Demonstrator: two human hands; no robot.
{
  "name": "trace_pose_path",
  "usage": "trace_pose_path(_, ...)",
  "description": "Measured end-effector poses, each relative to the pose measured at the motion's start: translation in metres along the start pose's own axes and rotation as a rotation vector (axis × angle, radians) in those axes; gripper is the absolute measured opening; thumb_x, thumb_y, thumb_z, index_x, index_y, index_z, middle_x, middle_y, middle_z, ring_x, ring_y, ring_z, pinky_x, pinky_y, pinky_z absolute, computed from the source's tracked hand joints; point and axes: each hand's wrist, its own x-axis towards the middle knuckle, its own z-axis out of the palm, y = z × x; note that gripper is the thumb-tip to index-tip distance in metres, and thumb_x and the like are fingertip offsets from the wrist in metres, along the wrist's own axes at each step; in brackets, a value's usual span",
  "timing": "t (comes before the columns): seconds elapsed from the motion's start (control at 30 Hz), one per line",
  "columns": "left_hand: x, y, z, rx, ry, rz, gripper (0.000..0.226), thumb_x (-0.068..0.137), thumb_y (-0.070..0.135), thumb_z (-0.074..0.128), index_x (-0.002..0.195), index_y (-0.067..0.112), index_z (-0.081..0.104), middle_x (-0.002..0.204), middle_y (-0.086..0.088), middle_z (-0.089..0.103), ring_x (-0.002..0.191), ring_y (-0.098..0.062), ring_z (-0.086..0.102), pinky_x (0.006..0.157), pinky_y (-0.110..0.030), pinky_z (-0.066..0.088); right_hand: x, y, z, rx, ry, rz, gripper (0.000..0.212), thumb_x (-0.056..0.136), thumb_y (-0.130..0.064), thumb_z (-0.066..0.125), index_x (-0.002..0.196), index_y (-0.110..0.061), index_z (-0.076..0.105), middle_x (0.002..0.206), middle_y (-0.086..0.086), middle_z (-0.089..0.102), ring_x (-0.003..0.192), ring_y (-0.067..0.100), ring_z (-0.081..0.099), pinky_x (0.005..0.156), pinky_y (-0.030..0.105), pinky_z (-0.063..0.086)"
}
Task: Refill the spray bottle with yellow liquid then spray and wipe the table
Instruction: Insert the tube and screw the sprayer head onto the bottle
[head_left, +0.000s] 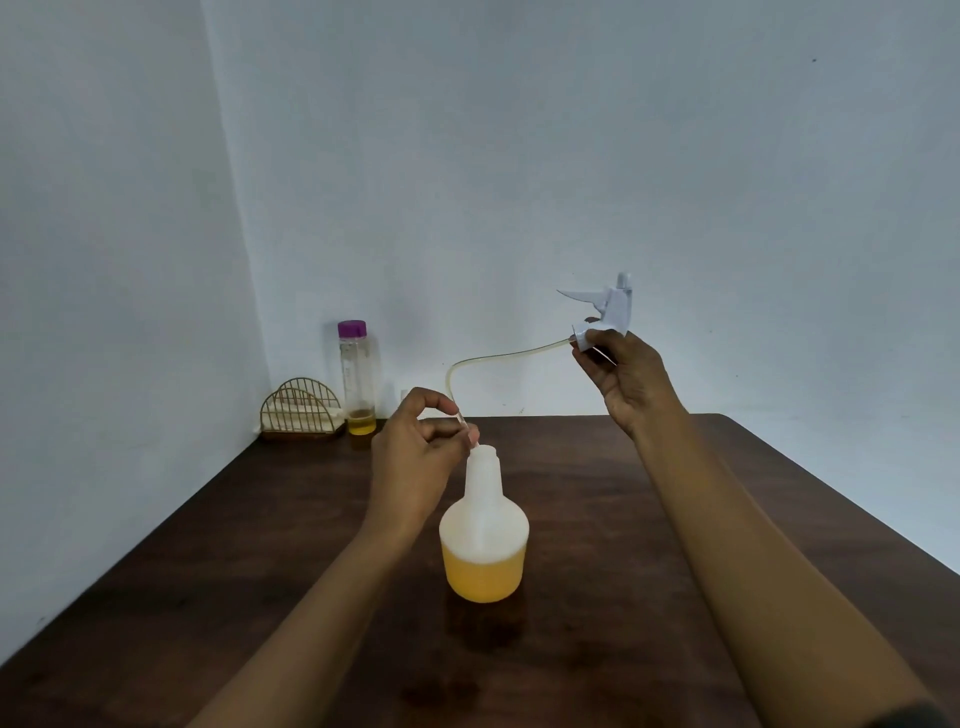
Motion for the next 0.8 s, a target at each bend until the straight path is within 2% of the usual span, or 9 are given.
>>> trace_pose_path(0.07, -0.002, -0.001, 0.001, 0.041, 0.001, 0.011, 0.031, 0.079, 0.014, 0.073, 0.103, 0.021, 0.056, 0.083, 0.003, 0.075, 0.08, -0.003, 0.068, 0.066, -0.007, 0.046, -0.001, 0.0, -0.003, -0.026, -0.001, -0.018, 0.012, 0.083, 0.005, 0.059, 0.089, -0.005, 0.065, 0.081, 0.006, 0.065, 0.084, 0.021, 0.062, 0.087, 0.029, 0.054)
trace_pose_path(0.13, -0.003, -0.002, 0.001, 0.075, -0.012, 0.023, 0.043, 0.079, 0.016, 0.073, 0.116, 0.025, 0.053, 0.081, 0.008, 0.074, 0.079, 0.009, 0.064, 0.072, -0.006, 0.043, -0.002, -0.002, -0.007, -0.068, -0.011, -0.047, 0.014, 0.083, 0.004, 0.059, 0.087, -0.007, 0.066, 0.076, 0.001, 0.067, 0.083, 0.02, 0.062, 0.089, 0.029, 0.054)
trace_pose_path(0.2, -0.004, -0.003, 0.001, 0.076, -0.034, -0.002, 0.055, 0.079, 0.018, 0.073, 0.127, 0.027, 0.049, 0.078, 0.013, 0.071, 0.078, 0.017, 0.06, 0.085, -0.016, 0.043, -0.003, -0.007, -0.011, -0.144, -0.05, -0.087, 0.014, 0.084, 0.003, 0.059, 0.087, -0.008, 0.067, 0.081, 0.0, 0.068, 0.085, 0.019, 0.063, 0.088, 0.029, 0.053)
trace_pose_path(0.27, -0.003, -0.005, 0.001, 0.024, -0.059, -0.073, 0.057, 0.079, 0.02, 0.073, 0.131, 0.028, 0.049, 0.082, 0.012, 0.072, 0.09, 0.008, 0.063, 0.092, -0.028, 0.046, -0.004, -0.015, -0.014, -0.262, -0.111, -0.139, 0.013, 0.083, 0.002, 0.059, 0.087, -0.007, 0.066, 0.093, 0.002, 0.068, 0.088, 0.018, 0.065, 0.084, 0.027, 0.054)
trace_pose_path(0.37, 0.0, -0.006, -0.001, -0.146, -0.094, -0.259, 0.051, 0.08, 0.018, 0.072, 0.127, 0.027, 0.054, 0.095, 0.004, 0.073, 0.099, -0.012, 0.065, 0.081, -0.038, 0.056, -0.004, -0.032, -0.015, -0.414, -0.174, -0.191, 0.013, 0.082, 0.004, 0.06, 0.089, -0.005, 0.067, 0.097, 0.003, 0.067, 0.087, 0.016, 0.067, 0.077, 0.024, 0.053)
trace_pose_path(0.5, 0.001, -0.006, -0.001, -0.342, -0.127, -0.437, 0.032, 0.079, 0.013, 0.072, 0.109, 0.021, 0.064, 0.094, 0.007, 0.073, 0.092, -0.01, 0.066, 0.07, -0.033, 0.056, -0.004, -0.05, -0.009, -0.549, -0.294, -0.225, 0.015, 0.083, 0.004, 0.061, 0.086, -0.009, 0.068, 0.091, 0.003, 0.065, 0.086, 0.015, 0.065, 0.079, 0.025, 0.053)
trace_pose_path(0.67, 0.002, -0.008, 0.0, -0.42, -0.116, -0.475, 0.024, 0.08, 0.01, 0.07, 0.103, 0.016, 0.067, 0.09, 0.003, 0.073, 0.083, -0.009, 0.069, 0.062, -0.028, 0.057, -0.003, -0.066, 0.002, -0.712, -0.446, -0.263, 0.017, 0.082, 0.001, 0.063, 0.088, -0.014, 0.069, 0.09, 0.0, 0.07, 0.089, 0.013, 0.066, 0.08, 0.024, 0.053)
trace_pose_path(0.73, 0.001, -0.008, -0.001, -0.421, -0.136, -0.469, 0.023, 0.08, 0.01, 0.07, 0.102, 0.016, 0.068, 0.091, 0.004, 0.074, 0.087, -0.009, 0.069, 0.07, -0.032, 0.058, -0.001, -0.075, 0.004, -0.687, -0.521, -0.265, 0.013, 0.074, -0.011, 0.072, 0.083, -0.021, 0.073, 0.088, -0.004, 0.072, 0.089, 0.013, 0.067, 0.079, 0.025, 0.054)
trace_pose_path(0.8, 0.002, -0.008, -0.001, -0.411, -0.171, -0.472, 0.021, 0.08, 0.009, 0.069, 0.101, 0.015, 0.068, 0.097, 0.001, 0.074, 0.095, -0.015, 0.067, 0.077, -0.037, 0.056, 0.0, -0.084, 0.005, -0.605, -0.587, -0.264, 0.028, 0.058, -0.032, 0.082, 0.083, -0.022, 0.075, 0.089, -0.001, 0.073, 0.089, 0.016, 0.068, 0.079, 0.027, 0.054)
